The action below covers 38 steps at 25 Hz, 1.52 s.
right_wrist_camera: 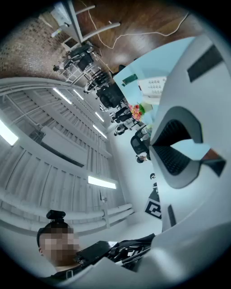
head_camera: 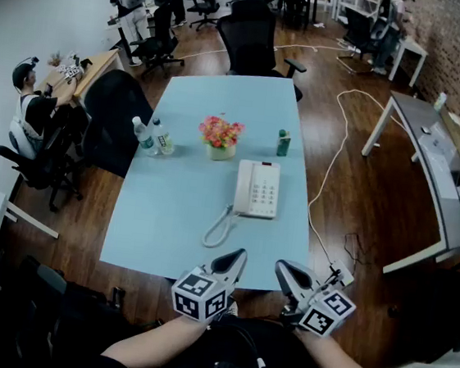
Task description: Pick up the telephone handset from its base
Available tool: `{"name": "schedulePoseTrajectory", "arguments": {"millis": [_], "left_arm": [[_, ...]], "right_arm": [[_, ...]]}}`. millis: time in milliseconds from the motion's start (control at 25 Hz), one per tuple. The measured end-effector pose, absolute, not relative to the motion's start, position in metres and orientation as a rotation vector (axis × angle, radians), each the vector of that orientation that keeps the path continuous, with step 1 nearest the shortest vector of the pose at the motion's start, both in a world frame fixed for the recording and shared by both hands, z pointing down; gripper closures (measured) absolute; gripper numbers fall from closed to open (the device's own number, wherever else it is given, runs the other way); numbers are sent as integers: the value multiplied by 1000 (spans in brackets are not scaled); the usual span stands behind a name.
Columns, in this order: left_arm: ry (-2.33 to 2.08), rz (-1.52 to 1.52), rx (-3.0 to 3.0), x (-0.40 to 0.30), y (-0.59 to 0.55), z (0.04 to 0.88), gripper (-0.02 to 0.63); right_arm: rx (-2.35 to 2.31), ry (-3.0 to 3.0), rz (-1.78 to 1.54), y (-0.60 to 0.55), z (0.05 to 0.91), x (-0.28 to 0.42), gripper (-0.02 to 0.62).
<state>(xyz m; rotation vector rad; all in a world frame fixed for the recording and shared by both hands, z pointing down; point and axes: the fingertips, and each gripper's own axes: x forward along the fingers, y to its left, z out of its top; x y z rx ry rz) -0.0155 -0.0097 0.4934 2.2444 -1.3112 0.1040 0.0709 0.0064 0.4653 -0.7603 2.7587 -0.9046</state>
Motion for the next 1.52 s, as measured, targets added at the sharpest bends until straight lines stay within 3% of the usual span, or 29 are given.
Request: {"name": "schedulePoseTrajectory", "arguments": {"millis": [600,640,720,800,840,880,1120,1520], "left_arm": [[-1448,240,2178,-108,-160,555,606],[-1481,249,2163,-114,-176,559,593],[-1529,274,2113,-120,-207,570,425],[-1557,323,2058,-122,-233,586,413],[-1567,355,2035,-121,-247,595,361],[-1575,387,2016,-120,-261,604,350],[-1618,555,1899,-117,-337,648,350],[-1656,684,1786,-118,-365,694,345]], "right_arm": [[-872,2840,-836,-76,479,24,577],[-868,2849,-835,-82,481,25,577],[-855,2862,-847,-95,484,29,577],[-833,2868,-868,-106,486,32,577],[-820,2871,-876,-112,487,33,577],[-805,2874,-880,-118,488,35,577],[-742,2903,-885,-147,489,45,577],[-764,2904,-951,-164,512,69,577]]}}
